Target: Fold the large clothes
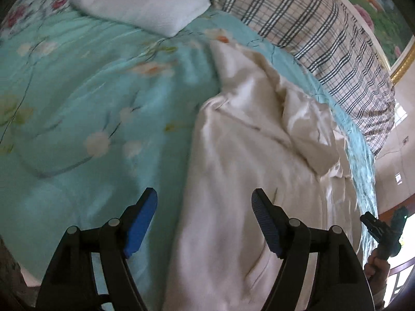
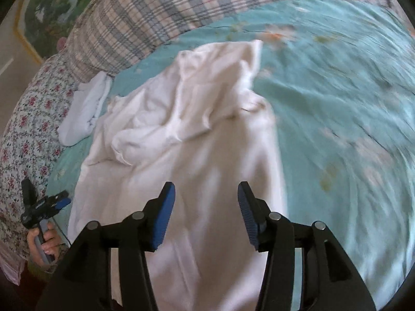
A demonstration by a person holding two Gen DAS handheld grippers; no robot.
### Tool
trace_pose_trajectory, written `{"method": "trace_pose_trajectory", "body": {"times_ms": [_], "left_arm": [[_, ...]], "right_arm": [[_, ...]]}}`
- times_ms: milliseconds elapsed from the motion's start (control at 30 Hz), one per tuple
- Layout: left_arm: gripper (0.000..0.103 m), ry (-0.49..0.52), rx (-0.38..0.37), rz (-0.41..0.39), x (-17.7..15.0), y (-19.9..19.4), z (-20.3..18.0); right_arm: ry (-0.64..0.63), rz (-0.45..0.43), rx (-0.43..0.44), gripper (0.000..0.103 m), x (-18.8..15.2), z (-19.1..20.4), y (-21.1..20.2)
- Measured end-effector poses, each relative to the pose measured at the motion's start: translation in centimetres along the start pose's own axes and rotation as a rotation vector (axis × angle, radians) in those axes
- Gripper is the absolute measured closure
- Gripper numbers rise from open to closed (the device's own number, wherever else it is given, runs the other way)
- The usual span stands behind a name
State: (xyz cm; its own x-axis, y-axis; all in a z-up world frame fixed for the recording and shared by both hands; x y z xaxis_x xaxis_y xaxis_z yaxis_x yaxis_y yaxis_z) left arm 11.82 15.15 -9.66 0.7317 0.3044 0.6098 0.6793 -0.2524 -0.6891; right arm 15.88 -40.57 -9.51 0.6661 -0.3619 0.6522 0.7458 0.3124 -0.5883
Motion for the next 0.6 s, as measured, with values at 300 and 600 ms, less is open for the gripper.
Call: {"method": "trace_pose_trajectory", "body": {"times_ms": [300,600], "left_arm": [[0.023,-0.007,-0.067,0.091,-5.3,-2.5,1.7],[0.022,0.004,-0.256,0.163,-12.4,-5.3,-2.1]], "right_arm": [[0.059,-0.004,-0.068,0.049,-2.1,-4.4,-4.9],[0.185,0.114,0.19,0.048,-8.3,-2.6,-7.1]]}}
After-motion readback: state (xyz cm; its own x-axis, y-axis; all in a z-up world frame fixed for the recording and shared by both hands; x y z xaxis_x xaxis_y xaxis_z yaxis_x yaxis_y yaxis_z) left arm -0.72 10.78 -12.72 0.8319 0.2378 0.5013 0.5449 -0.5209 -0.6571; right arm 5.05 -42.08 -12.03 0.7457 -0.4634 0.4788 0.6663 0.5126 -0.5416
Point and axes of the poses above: each gripper's, at about its wrist camera, not at the fingertips, and y roughly the way its jaws point, z to its left, x to its top, the point moved 6 cm from there along y, roughly the way its jaws point, and after that the axes turned 12 degrees about -z, right-handed, at the moved point
